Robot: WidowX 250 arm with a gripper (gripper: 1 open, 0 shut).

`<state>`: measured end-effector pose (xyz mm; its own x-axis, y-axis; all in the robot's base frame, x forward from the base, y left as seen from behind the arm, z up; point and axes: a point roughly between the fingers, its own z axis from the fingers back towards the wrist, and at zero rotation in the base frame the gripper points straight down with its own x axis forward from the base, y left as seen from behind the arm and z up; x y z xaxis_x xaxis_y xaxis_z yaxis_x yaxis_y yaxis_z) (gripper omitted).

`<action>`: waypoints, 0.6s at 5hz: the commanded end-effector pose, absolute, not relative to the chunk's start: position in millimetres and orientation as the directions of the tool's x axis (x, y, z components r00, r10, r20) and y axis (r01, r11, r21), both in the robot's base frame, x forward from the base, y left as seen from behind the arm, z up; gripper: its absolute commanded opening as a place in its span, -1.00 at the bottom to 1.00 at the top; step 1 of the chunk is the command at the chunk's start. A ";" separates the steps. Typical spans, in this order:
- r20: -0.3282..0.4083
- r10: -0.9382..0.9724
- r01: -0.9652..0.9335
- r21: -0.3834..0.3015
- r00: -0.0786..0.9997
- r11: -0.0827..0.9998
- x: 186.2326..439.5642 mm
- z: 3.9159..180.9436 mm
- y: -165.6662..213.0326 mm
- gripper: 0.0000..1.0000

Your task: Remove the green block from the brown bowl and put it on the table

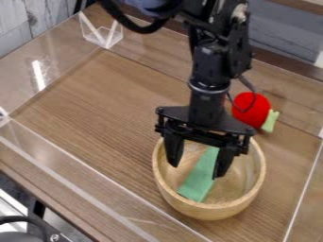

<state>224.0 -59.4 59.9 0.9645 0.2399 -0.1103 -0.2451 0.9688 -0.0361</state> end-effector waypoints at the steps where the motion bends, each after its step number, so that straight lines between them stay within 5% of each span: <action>1: -0.074 0.237 -0.241 -0.050 0.969 0.969 239.9 80.0 -60.6 1.00; 2: -0.072 0.247 -0.251 -0.053 0.966 0.967 247.6 86.9 -62.5 1.00; 3: -0.083 0.290 -0.295 -0.048 0.953 0.954 240.1 72.1 -65.0 1.00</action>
<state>236.5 -63.4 65.5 0.9497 0.2935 -0.1088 -0.2988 0.9536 -0.0360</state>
